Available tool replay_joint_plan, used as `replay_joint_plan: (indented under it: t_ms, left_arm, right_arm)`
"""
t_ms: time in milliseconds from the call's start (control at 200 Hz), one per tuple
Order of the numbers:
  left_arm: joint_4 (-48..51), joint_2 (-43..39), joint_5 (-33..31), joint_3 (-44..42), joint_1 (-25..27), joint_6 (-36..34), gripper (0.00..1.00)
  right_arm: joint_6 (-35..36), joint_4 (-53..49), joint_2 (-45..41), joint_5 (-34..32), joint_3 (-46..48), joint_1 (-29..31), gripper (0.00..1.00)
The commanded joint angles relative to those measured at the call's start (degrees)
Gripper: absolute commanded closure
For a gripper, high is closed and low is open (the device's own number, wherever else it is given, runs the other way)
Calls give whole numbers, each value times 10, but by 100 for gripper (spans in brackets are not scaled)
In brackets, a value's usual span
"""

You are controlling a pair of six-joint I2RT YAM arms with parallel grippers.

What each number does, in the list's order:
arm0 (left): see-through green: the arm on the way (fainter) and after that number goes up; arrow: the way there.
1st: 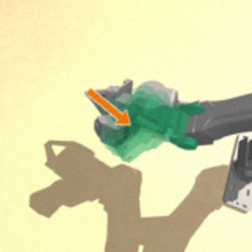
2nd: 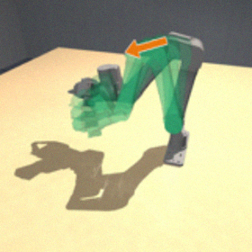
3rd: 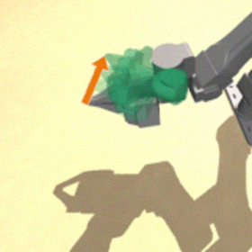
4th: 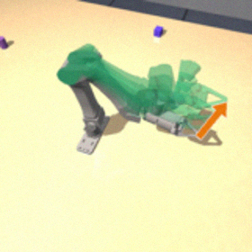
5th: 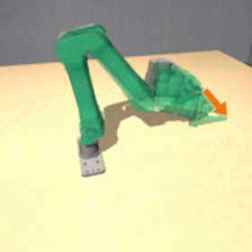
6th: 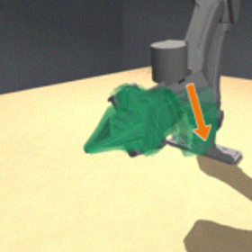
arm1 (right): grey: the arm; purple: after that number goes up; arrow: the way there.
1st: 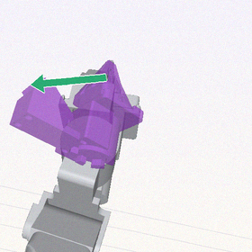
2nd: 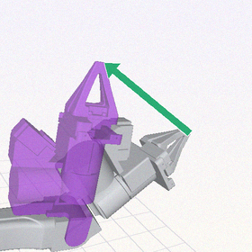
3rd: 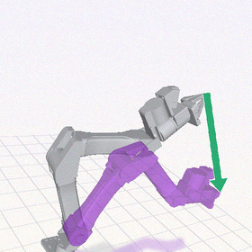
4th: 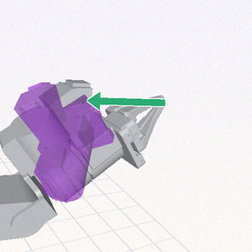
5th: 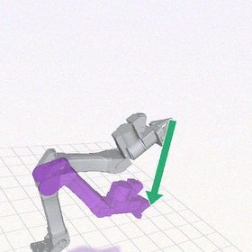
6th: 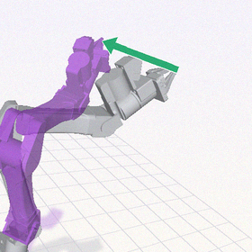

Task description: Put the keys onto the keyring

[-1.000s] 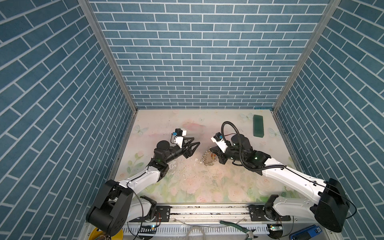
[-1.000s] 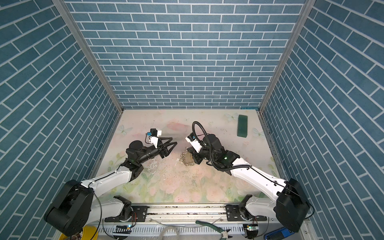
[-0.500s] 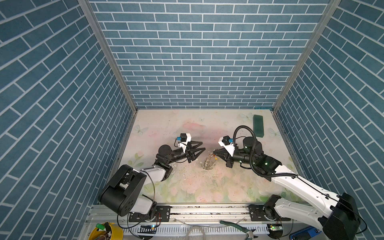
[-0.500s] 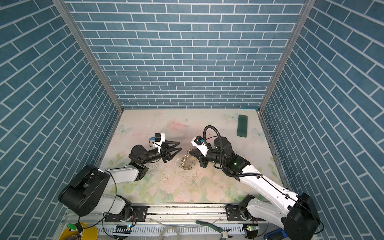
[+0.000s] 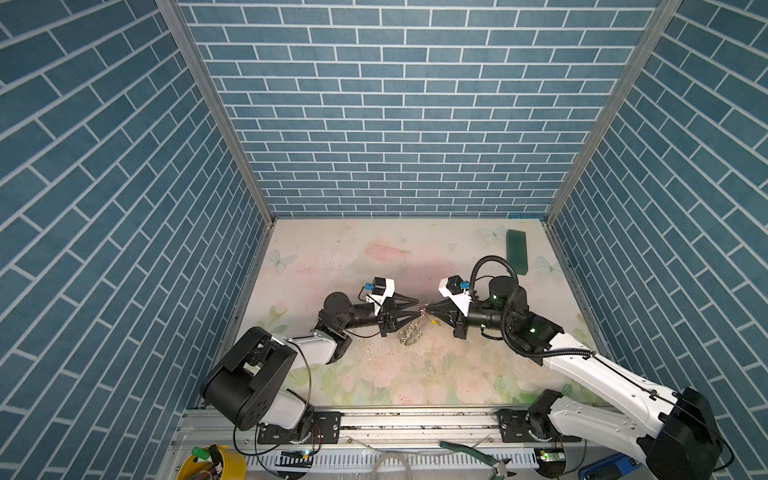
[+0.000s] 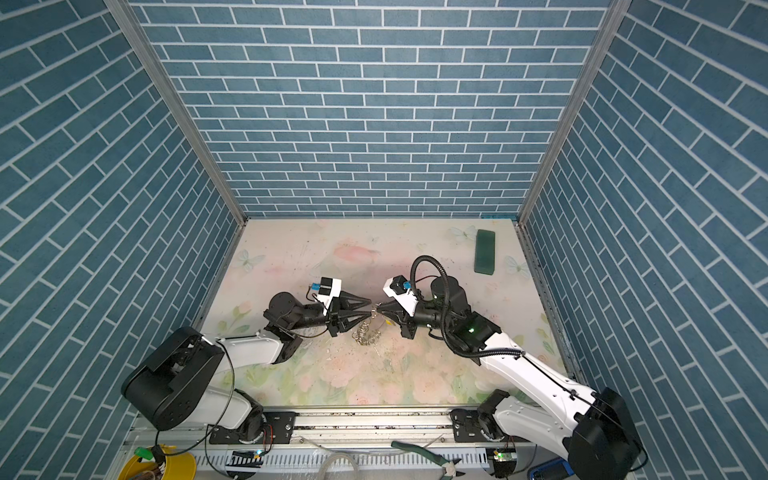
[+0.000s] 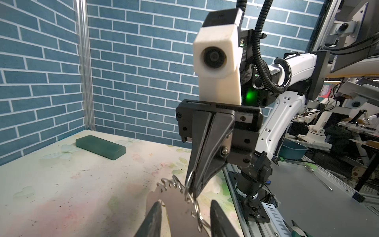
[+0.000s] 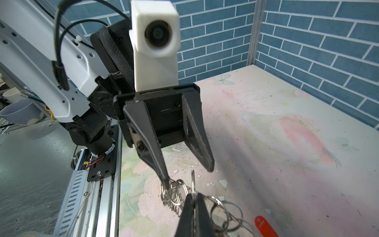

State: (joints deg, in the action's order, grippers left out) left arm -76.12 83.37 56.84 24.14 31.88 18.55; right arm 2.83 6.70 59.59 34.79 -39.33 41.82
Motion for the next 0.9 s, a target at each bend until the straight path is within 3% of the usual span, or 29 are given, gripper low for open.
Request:
replay_joint_plan:
  t_ms: [0, 165, 315, 505, 895]
  left_arm:
    - [6, 6, 16, 15, 2, -12, 65]
    - [6, 4, 25, 18, 2, -7, 72]
    - [-7, -8, 13, 8, -3, 8, 66]
    - [-44, -5, 0, 4, -27, 54, 64]
    - [-29, 29, 24, 12, -10, 20, 67]
  right_arm:
    - [7, 45, 0, 43, 5, -3, 100]
    - [12, 48, 4, 64, 10, -4, 100]
    - [16, 52, 2, 50, 18, -15, 100]
    - [19, 45, 3, 62, 16, -24, 100]
    - [-3, 78, 16, 91, 14, -23, 100]
